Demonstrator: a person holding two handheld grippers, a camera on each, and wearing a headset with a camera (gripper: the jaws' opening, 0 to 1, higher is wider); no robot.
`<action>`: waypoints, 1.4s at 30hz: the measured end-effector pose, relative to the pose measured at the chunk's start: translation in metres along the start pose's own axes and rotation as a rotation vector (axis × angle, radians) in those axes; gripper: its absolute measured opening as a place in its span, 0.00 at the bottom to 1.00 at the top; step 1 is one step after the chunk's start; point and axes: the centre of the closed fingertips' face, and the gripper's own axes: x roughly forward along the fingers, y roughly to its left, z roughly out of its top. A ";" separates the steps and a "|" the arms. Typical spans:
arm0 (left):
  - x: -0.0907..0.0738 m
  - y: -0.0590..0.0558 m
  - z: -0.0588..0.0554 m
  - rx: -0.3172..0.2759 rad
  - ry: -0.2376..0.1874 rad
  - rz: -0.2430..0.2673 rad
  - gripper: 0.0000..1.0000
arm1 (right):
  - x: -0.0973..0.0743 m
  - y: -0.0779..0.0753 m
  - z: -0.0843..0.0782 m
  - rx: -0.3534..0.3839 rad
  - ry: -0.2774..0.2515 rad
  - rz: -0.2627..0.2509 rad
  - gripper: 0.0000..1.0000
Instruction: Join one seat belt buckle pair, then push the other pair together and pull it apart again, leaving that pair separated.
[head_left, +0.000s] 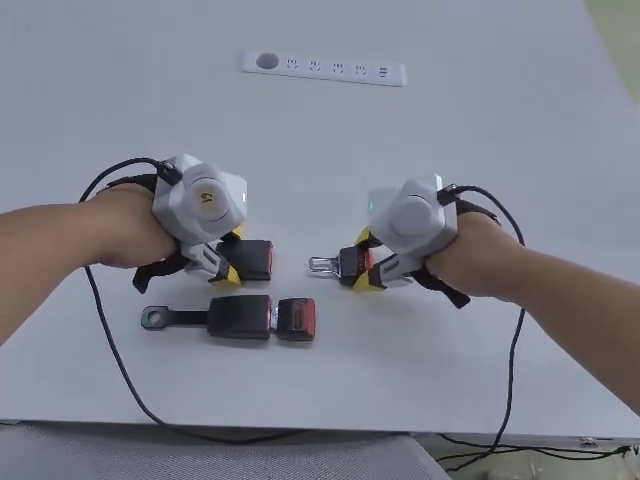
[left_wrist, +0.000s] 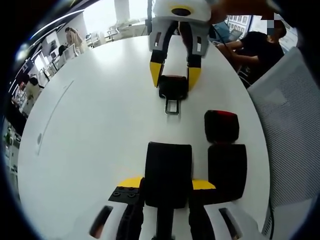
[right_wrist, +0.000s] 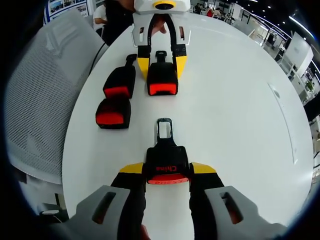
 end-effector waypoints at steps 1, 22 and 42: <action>0.000 0.000 0.000 -0.003 -0.004 0.001 0.35 | 0.002 0.000 0.003 0.003 -0.002 -0.001 0.31; 0.001 -0.001 0.002 -0.023 0.005 0.014 0.35 | 0.021 0.001 0.045 -0.011 -0.028 -0.015 0.31; 0.001 0.000 0.002 0.040 -0.009 -0.006 0.32 | 0.025 0.001 0.059 -0.030 -0.054 -0.008 0.29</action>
